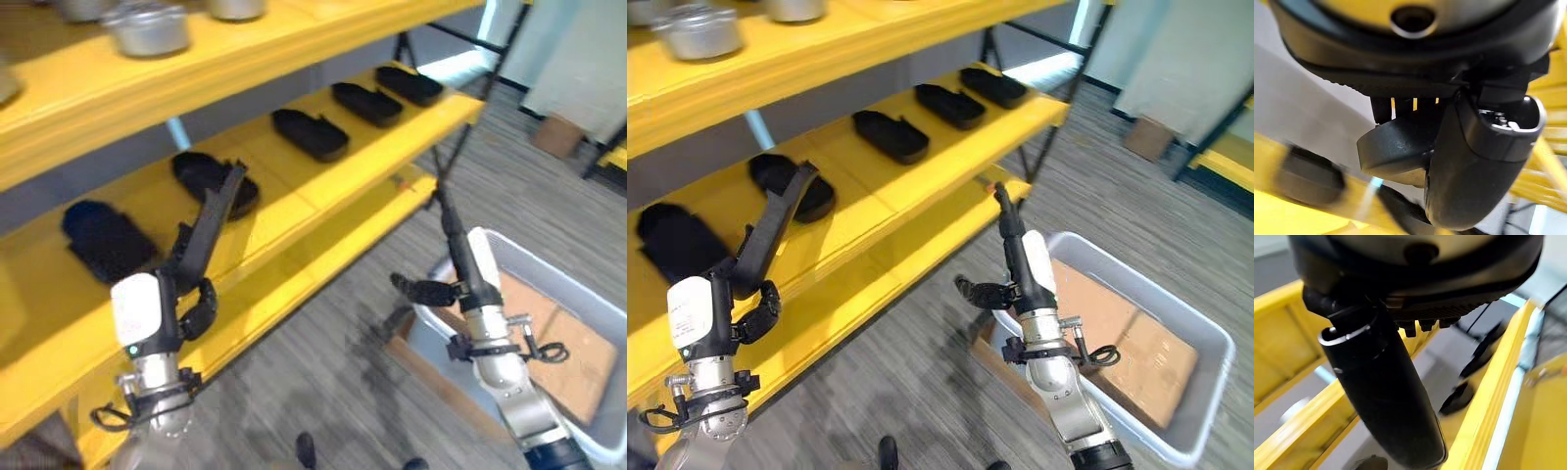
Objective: Move parts from the plastic box to the shelf.
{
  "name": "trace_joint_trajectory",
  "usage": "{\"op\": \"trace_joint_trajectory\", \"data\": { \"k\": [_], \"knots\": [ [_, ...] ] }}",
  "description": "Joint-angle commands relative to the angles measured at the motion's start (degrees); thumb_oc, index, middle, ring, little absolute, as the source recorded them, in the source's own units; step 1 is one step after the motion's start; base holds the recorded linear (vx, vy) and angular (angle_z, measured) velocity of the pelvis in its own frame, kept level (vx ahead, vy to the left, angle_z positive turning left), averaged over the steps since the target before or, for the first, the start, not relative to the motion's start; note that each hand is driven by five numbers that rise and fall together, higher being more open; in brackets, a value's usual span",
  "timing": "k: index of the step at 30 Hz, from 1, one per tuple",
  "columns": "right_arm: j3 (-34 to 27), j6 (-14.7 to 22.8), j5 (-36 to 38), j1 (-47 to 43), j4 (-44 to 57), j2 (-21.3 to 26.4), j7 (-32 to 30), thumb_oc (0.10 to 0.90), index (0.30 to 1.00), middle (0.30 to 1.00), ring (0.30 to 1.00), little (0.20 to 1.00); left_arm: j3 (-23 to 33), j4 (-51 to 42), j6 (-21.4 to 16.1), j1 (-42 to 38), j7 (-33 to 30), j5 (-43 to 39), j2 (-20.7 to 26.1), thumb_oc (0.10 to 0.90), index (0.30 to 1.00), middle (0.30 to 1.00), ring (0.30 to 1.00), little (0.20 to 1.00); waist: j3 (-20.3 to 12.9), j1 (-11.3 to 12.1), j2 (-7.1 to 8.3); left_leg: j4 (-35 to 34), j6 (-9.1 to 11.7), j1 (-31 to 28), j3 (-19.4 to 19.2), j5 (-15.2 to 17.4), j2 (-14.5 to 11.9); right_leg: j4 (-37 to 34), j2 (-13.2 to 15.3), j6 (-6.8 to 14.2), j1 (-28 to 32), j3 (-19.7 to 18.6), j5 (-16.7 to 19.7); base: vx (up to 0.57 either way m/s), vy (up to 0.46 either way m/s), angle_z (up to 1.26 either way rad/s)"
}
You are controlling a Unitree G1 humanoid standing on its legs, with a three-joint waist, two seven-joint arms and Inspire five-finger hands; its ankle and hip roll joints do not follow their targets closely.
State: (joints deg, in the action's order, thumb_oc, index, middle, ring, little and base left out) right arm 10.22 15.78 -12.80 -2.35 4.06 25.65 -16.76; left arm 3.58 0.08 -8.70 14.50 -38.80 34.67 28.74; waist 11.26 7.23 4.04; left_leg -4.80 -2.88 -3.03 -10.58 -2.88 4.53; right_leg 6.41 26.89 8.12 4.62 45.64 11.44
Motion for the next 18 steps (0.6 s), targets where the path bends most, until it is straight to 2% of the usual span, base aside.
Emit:
{"op": "trace_joint_trajectory", "data": {
  "k": [1,2,3,4,5,6,7,8,9,10,11,14,17,18],
  "knots": [
    [-2.15,3.82,0.65,-4.56,2.98,0.21,-2.85,0.900,1.000,1.000,1.000,1.000,4.09,-9.67,-2.96,-5.50,-5.52,4.13,3.52,0.400,0.300,0.300,0.300,0.300,-3.95,-0.30,-0.05,5.22,2.14,-1.23,5.36,9.25,-3.18,1.10,2.89,6.80,1.63,0.28,3.23,0.06,0.250,0.58],
    [-2.13,3.80,0.58,-4.58,2.94,0.13,-2.89,0.900,1.000,1.000,1.000,1.000,4.09,-9.73,-2.89,-5.47,-5.49,4.19,3.54,0.400,0.300,0.300,0.300,0.300,-3.90,-0.31,0.04,5.22,2.03,-1.28,5.39,9.28,-3.06,1.32,3.09,6.84,1.61,0.23,3.21,0.07,0.268,0.58],
    [-1.58,3.49,0.37,-4.25,2.54,-0.65,-2.90,0.900,1.000,1.000,1.000,1.000,3.38,-9.74,-2.80,-5.82,-5.45,4.04,3.67,0.400,0.300,0.300,0.300,0.300,-3.82,-0.79,0.07,4.96,1.46,-1.61,6.66,9.28,-2.29,2.64,3.41,6.87,1.01,-2.98,4.38,0.03,0.130,0.34],
    [-1.52,3.50,0.29,-4.31,2.46,-0.71,-2.97,0.900,1.000,1.000,1.000,1.000,3.37,-9.67,-2.77,-5.85,-5.49,4.04,3.72,0.400,0.300,0.300,0.300,0.300,-3.82,-0.67,0.16,4.85,1.35,-1.65,6.52,9.24,-2.17,3.06,3.66,6.88,0.67,-3.33,4.29,0.04,0.175,0.37],
    [-1.25,3.44,-0.07,-4.34,2.25,-0.67,-3.04,0.900,1.000,1.000,1.000,1.000,3.05,-9.12,-2.57,-6.03,-5.62,4.26,4.02,0.400,0.300,0.300,0.300,0.300,-3.87,-1.40,0.13,4.59,1.18,-1.92,7.16,9.15,-2.00,3.55,2.89,6.75,-0.55,-7.36,4.28,-0.04,0.194,0.35],
    [-1.01,3.50,-0.49,-4.49,2.36,-0.57,-3.09,0.900,1.000,1.000,1.000,1.000,2.12,-8.49,-2.63,-6.94,-5.63,3.95,3.99,0.400,0.300,0.300,0.300,0.300,-3.28,-3.61,0.07,4.25,0.19,-1.87,8.80,7.58,-1.05,4.12,-0.73,4.72,-3.67,-17.54,2.80,-0.04,0.189,0.31],
    [-1.00,3.50,-0.49,-4.58,2.34,-0.53,-3.10,0.900,1.000,1.000,1.000,1.000,2.10,-8.36,-2.67,-7.07,-5.69,3.96,3.96,0.400,0.300,0.300,0.300,0.300,-3.46,-2.91,0.11,3.99,0.20,-1.77,8.06,7.49,-1.06,4.83,-0.65,4.65,-4.81,-18.62,2.55,-0.07,0.204,0.41],
    [-1.03,3.61,-0.31,-4.45,2.11,-0.42,-2.75,0.900,1.000,1.000,1.000,1.000,1.67,-7.78,-2.71,-7.64,-5.63,3.72,3.73,0.400,0.300,0.300,0.300,0.300,-3.41,-4.23,-0.21,3.61,-0.31,-1.85,9.13,6.53,-0.93,6.62,-4.99,2.72,-6.79,-24.36,-0.54,0.02,0.150,0.52],
    [-1.09,3.89,0.55,-4.06,1.92,-0.07,-1.65,0.900,1.000,1.000,1.000,1.000,1.38,-7.05,-3.06,-7.97,-4.91,3.15,2.97,0.400,0.300,0.300,0.300,0.300,-3.31,-5.58,-0.42,2.91,-0.90,-2.64,10.38,5.80,-0.64,9.61,-12.96,0.24,-9.16,-29.85,-6.68,0.01,0.144,0.39],
    [-1.14,3.89,0.60,-4.08,1.95,-0.01,-1.60,0.900,1.000,1.000,1.000,1.000,1.38,-7.06,-3.08,-8.01,-4.89,3.14,2.93,0.400,0.300,0.300,0.300,0.300,-3.41,-5.43,-0.41,2.80,-0.84,-2.41,10.20,5.52,-0.67,9.68,-13.00,-0.01,-9.55,-29.98,-6.55,0.02,0.106,0.20],
    [-1.27,4.48,1.42,-3.75,2.11,-0.01,-0.90,0.900,1.000,1.000,1.000,1.000,1.36,-6.79,-3.00,-7.97,-4.61,3.00,2.64,0.400,0.300,0.300,0.300,0.300,-3.37,-5.71,-0.30,2.63,-1.19,-2.39,10.86,4.92,-0.35,11.20,-16.26,-1.41,-9.81,-29.77,-9.01,-0.03,0.031,0.02],
    [-0.79,5.24,2.22,-3.41,1.83,-0.05,0.18,0.900,1.000,1.000,1.000,1.000,0.98,-6.79,-3.00,-7.60,-3.40,2.97,2.23,0.400,0.300,0.300,0.300,0.300,-4.12,-6.36,0.34,1.60,-0.98,-1.74,12.20,3.48,0.51,9.87,-21.47,-2.92,-9.54,-29.24,-12.51,-0.03,0.005,0.11],
    [0.41,5.78,2.27,-4.70,1.55,0.25,0.31,0.900,1.000,1.000,1.000,1.000,0.88,-6.64,-3.11,-7.63,-3.06,3.05,1.55,0.400,0.300,0.300,0.300,0.300,-5.12,-6.68,1.01,1.02,0.36,-0.53,12.32,2.08,0.54,2.71,-24.56,-2.97,-7.95,-32.23,-11.96,-0.04,-0.065,0.13],
    [0.64,5.90,2.48,-4.93,1.87,0.23,0.31,0.900,1.000,1.000,1.000,1.000,0.83,-6.68,-3.24,-7.49,-3.08,2.99,1.41,0.400,0.300,0.300,0.300,0.300,-5.29,-6.64,0.97,0.56,0.65,-0.23,12.39,1.54,0.39,0.44,-24.62,-2.82,-7.52,-33.16,-11.12,-0.05,-0.076,0.05]
  ]
}}
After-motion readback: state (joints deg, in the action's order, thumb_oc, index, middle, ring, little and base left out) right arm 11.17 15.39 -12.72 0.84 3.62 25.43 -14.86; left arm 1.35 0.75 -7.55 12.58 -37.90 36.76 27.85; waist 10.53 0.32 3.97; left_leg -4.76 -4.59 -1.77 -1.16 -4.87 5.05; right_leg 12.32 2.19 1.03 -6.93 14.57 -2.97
